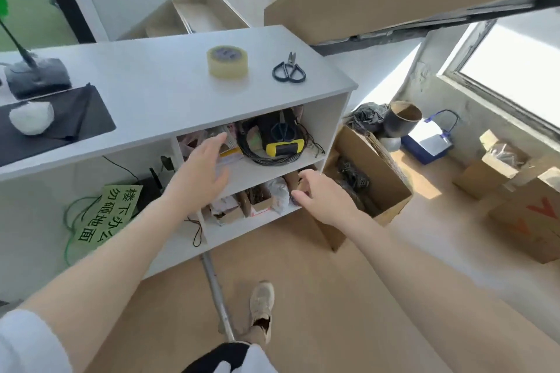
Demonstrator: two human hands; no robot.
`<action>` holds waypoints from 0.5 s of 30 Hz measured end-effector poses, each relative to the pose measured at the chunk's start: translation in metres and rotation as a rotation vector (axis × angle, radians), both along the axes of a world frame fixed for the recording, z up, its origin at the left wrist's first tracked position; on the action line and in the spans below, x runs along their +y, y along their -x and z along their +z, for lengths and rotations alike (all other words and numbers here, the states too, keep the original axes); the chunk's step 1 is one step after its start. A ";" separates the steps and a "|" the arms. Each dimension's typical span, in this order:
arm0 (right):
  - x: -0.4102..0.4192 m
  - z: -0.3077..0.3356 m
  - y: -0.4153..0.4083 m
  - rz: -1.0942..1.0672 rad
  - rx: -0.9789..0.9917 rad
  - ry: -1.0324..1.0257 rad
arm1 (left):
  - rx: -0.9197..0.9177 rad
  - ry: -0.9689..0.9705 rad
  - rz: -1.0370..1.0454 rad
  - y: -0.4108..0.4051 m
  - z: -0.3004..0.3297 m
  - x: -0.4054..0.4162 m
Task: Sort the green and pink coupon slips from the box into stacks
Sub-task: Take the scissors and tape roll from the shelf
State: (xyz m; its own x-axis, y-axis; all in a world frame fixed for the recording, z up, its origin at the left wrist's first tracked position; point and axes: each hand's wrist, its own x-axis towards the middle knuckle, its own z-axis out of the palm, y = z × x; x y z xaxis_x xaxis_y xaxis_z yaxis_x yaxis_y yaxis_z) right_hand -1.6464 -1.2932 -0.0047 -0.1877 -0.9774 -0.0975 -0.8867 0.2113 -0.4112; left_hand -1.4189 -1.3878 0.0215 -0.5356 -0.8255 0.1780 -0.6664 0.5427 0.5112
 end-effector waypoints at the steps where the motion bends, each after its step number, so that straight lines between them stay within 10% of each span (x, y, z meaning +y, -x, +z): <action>1: -0.024 0.003 0.011 0.010 -0.002 0.022 | 0.011 0.013 -0.005 0.013 0.001 -0.023; 15: -0.297 0.050 0.142 0.102 -0.040 0.237 | -0.051 0.079 -0.016 0.152 0.032 -0.251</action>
